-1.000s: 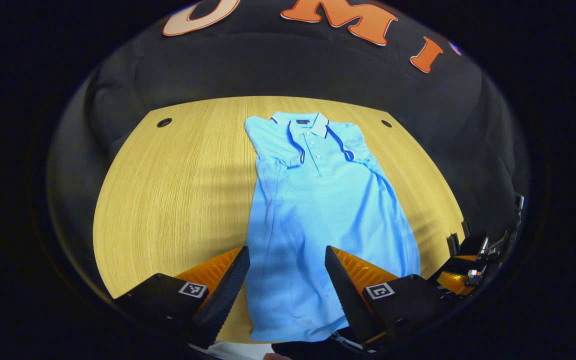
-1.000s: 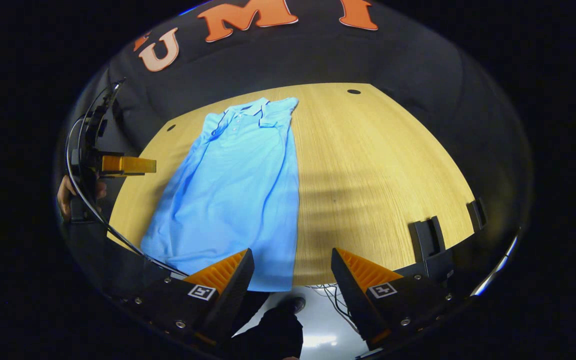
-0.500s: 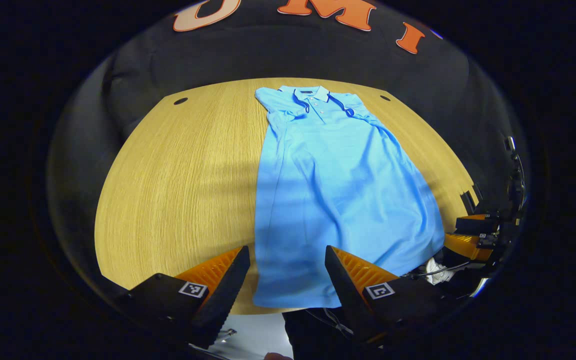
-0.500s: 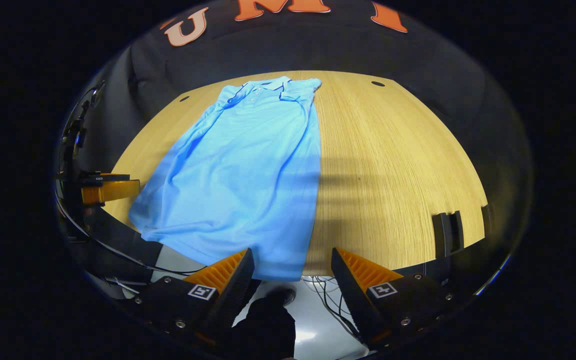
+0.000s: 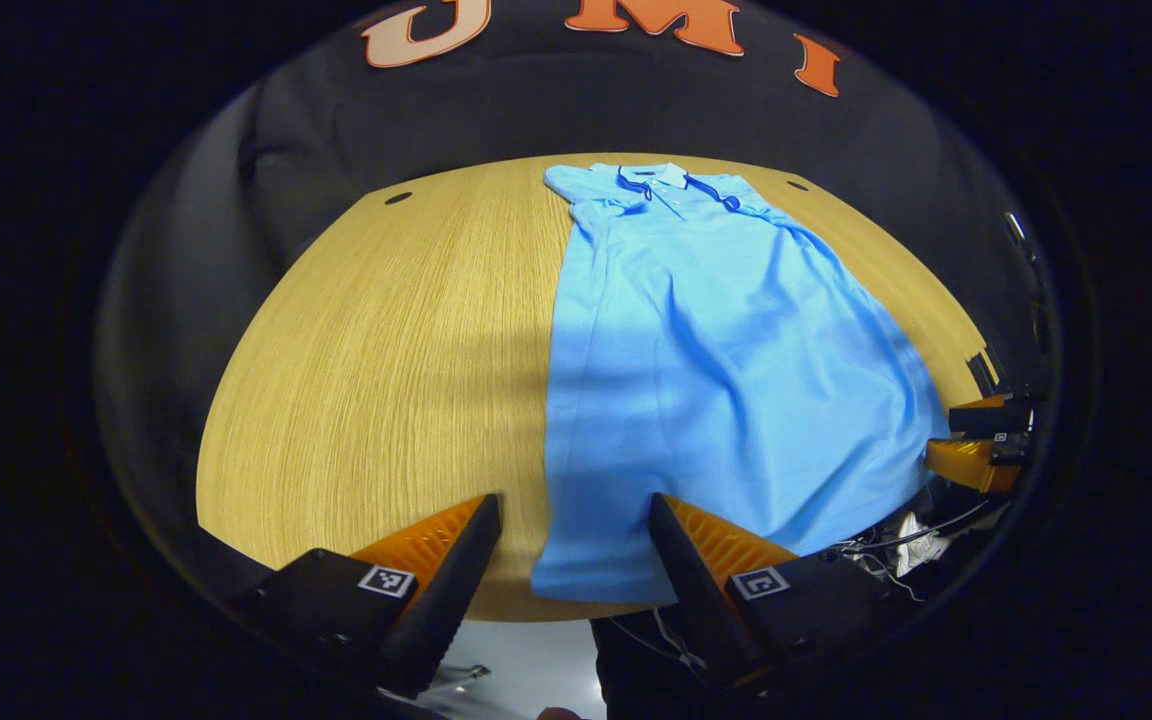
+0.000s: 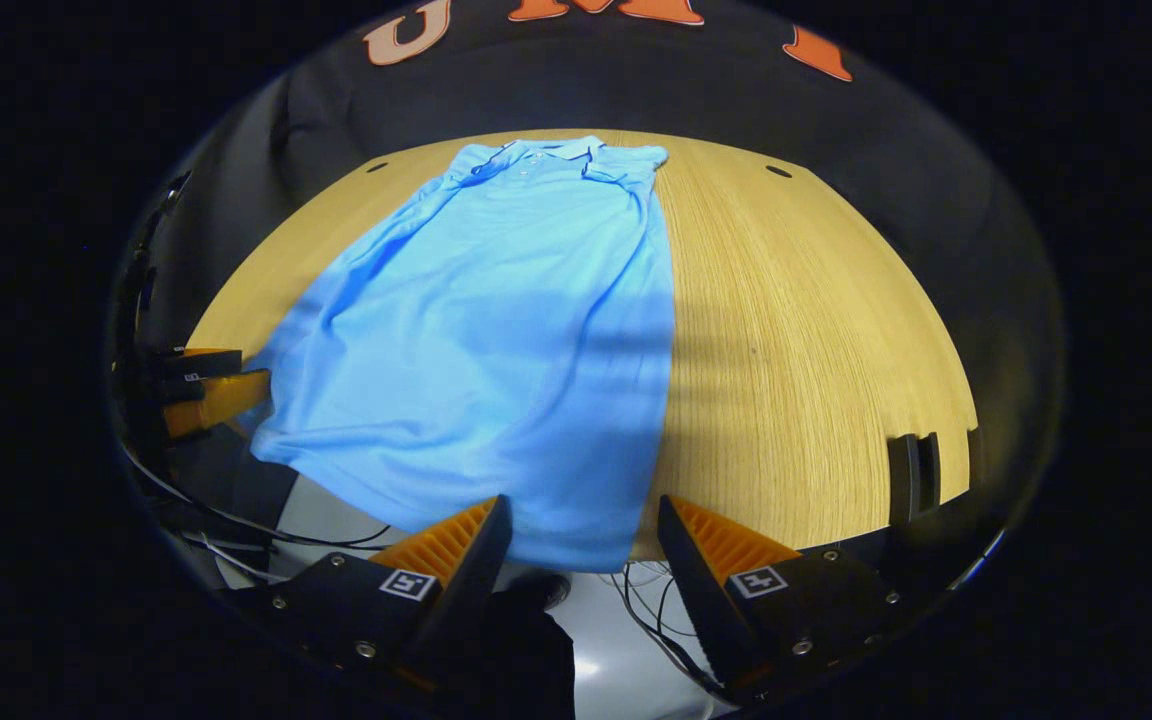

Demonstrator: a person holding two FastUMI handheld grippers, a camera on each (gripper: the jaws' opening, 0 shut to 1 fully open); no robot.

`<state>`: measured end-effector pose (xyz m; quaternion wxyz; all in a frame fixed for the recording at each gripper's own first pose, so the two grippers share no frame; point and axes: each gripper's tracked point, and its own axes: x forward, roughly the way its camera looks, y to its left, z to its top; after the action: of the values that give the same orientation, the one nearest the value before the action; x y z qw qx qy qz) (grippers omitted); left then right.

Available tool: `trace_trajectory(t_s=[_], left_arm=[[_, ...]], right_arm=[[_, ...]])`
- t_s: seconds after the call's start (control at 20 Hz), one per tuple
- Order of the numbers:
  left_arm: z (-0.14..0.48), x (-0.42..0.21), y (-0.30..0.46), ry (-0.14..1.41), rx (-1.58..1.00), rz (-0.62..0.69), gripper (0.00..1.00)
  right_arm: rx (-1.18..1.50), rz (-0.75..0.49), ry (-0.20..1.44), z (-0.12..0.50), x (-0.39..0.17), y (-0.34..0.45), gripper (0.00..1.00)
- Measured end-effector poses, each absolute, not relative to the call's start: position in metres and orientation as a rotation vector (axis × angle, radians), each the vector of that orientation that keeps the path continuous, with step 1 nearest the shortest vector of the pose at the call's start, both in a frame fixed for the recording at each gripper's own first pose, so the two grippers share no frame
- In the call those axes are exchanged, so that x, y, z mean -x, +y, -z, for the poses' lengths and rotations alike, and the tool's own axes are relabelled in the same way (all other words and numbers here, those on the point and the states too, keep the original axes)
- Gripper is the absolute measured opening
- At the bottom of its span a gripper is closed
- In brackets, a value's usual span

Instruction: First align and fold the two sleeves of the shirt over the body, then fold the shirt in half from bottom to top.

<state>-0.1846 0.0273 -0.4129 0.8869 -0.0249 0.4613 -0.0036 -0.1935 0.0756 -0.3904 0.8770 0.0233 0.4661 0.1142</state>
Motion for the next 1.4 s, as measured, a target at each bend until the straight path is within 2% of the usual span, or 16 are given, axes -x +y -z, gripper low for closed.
trace_trajectory(t_s=[0.1,0.15,0.2,0.25,0.35,0.4,0.5,0.95,1.4], left_arm=[[0.414,0.180,0.022,0.950,0.068,0.002,1.00],[0.414,0.177,0.016,0.952,0.071,0.011,1.00],[0.414,0.176,0.010,0.944,0.061,0.023,0.84],[0.412,0.173,0.002,0.944,0.054,0.040,0.67],[0.412,0.169,-0.008,0.942,0.035,0.030,0.35],[0.412,0.169,-0.011,0.945,0.033,0.031,0.13],[0.397,0.162,-0.024,0.911,0.083,0.057,0.09],[0.317,0.115,-0.003,0.745,0.079,0.043,0.09],[0.248,0.025,0.009,0.609,0.072,0.077,0.09]], right_arm=[[-0.067,-0.204,0.964,0.390,0.190,0.073,0.78],[-0.077,-0.183,0.968,0.392,0.187,0.071,0.61],[-0.089,-0.166,0.972,0.392,0.183,0.068,0.55],[-0.106,-0.158,0.977,0.392,0.181,0.067,0.28],[-0.155,-0.172,0.990,0.392,0.176,0.068,0.09],[-0.205,-0.173,0.997,0.390,0.175,0.069,0.07],[-0.291,-0.158,0.974,0.380,0.166,0.066,0.04],[-0.312,-0.178,0.818,0.308,0.121,0.049,0.03],[-0.279,-0.150,0.690,0.231,0.043,0.033,0.03]])
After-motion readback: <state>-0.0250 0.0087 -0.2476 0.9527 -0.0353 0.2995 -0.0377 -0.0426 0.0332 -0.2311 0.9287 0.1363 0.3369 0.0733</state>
